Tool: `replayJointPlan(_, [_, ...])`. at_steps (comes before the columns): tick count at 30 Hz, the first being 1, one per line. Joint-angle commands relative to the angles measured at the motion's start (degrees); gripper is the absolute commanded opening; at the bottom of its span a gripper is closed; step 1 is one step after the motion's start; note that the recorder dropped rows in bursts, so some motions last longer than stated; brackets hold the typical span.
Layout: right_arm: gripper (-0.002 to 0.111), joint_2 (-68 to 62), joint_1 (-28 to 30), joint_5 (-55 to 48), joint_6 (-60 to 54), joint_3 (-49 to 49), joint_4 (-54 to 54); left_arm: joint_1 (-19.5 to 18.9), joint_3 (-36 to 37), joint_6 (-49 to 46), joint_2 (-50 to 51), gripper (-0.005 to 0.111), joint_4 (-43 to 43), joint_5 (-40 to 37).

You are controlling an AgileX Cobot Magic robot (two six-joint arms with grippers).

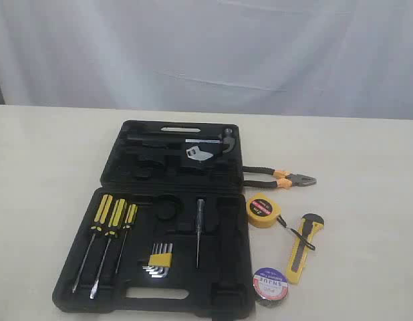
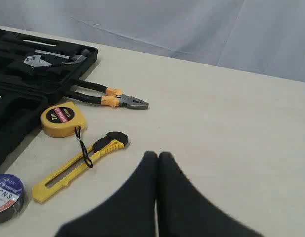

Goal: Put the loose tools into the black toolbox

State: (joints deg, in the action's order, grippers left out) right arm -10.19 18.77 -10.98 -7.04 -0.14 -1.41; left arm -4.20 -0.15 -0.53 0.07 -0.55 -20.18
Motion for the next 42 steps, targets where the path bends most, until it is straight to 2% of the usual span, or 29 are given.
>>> replayJointPlan(1, [0.000, 0.7, 0.4, 0.3, 0.0, 0.1, 0.5, 0.3, 0.1, 0.1, -0.1, 0.000, 0.6, 0.6])
replayJointPlan(18, [0.000, 0.7, 0.4, 0.3, -0.4, 0.1, 0.5, 0.3, 0.1, 0.1, -0.1, 0.000, 0.6, 0.6])
replayJointPlan(20, [0.000, 0.7, 0.4, 0.6, -3.3, 0.1, 4.7, 0.3, 0.1, 0.1, -0.1, 0.000, 0.6, 0.6])
replayJointPlan(24, [0.000, 0.7, 0.4, 8.7, -4.4, 0.1, 7.3, 0.3, 0.1, 0.1, -0.1, 0.000, 0.6, 0.6])
replayJointPlan(33, [0.000, 0.7, 0.4, 39.7, -4.3, 0.1, 5.6, 0.3, 0.1, 0.1, -0.1, 0.000, 0.6, 0.6])
replayJointPlan(38, [0.000, 0.7, 0.4, 49.7, 0.8, 0.1, -7.4, 0.3, 0.1, 0.1, -0.1, 0.000, 0.6, 0.6])
replayJointPlan(42, [0.000, 0.7, 0.4, 53.3, 5.0, 0.1, -17.4, 0.3, 0.1, 0.1, -0.1, 0.000, 0.6, 0.6])
